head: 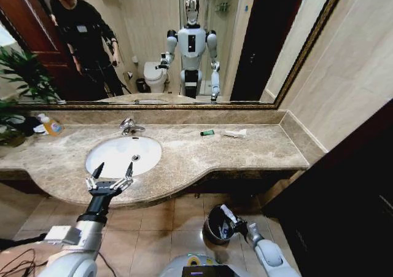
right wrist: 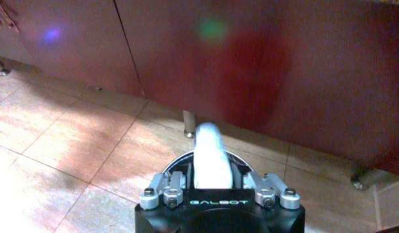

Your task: Pick up the trash from the sink and place it in the trash bin.

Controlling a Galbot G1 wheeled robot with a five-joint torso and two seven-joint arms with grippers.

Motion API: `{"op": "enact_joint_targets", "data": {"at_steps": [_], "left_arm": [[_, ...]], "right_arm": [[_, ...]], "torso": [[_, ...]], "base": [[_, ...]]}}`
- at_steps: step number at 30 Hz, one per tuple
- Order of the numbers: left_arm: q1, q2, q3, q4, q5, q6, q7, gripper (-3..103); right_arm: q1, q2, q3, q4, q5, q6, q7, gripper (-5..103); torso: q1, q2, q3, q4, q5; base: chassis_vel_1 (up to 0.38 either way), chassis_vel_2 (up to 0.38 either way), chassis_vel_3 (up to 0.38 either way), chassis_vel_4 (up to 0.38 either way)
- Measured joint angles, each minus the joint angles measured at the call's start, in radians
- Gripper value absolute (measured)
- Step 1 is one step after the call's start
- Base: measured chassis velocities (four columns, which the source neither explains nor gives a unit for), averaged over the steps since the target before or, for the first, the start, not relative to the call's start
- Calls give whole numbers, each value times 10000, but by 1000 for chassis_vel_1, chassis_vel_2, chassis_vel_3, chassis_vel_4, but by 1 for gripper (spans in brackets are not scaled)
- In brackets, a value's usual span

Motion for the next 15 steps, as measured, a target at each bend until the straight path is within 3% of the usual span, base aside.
{"op": "enact_joint_targets", "data": {"at_steps": [2, 3, 4, 7, 9, 10, 12, 15], "left_arm": [[0, 0, 0, 0, 0, 0, 0, 100], [0, 0, 0, 0, 0, 0, 0, 100], [0, 0, 0, 0, 0, 0, 0, 100], [0, 0, 0, 0, 0, 0, 0, 100], [0, 0, 0, 0, 0, 0, 0, 100], [0, 0, 0, 0, 0, 0, 0, 100], [0, 0, 0, 0, 0, 0, 0, 100], [0, 0, 0, 0, 0, 0, 0, 100]], "right_arm": [[15, 41, -24, -84, -46, 82, 63, 42], [20, 174, -39, -165, -143, 161, 207, 54], [20, 174, -39, -165, -143, 161, 207, 54], [-30, 326, -6, -110, -312, 215, 346, 70], [-45, 317, -6, -65, -311, 206, 350, 70], [-81, 255, -6, 55, -290, 147, 352, 80], [-84, 245, -5, 69, -286, 136, 352, 80], [-149, 95, 1, 260, -167, 27, 329, 91]], "torso": [[0, 0, 0, 0, 1], [0, 0, 0, 0, 1], [0, 0, 0, 0, 1], [0, 0, 0, 0, 0], [0, 0, 0, 0, 1], [0, 0, 0, 0, 2], [0, 0, 0, 1, 1], [0, 0, 0, 0, 1]], "base": [[0, 0, 0, 0], [0, 0, 0, 0], [0, 0, 0, 0], [0, 0, 0, 0], [0, 0, 0, 0], [0, 0, 0, 0], [0, 0, 0, 0], [0, 0, 0, 0]]}}
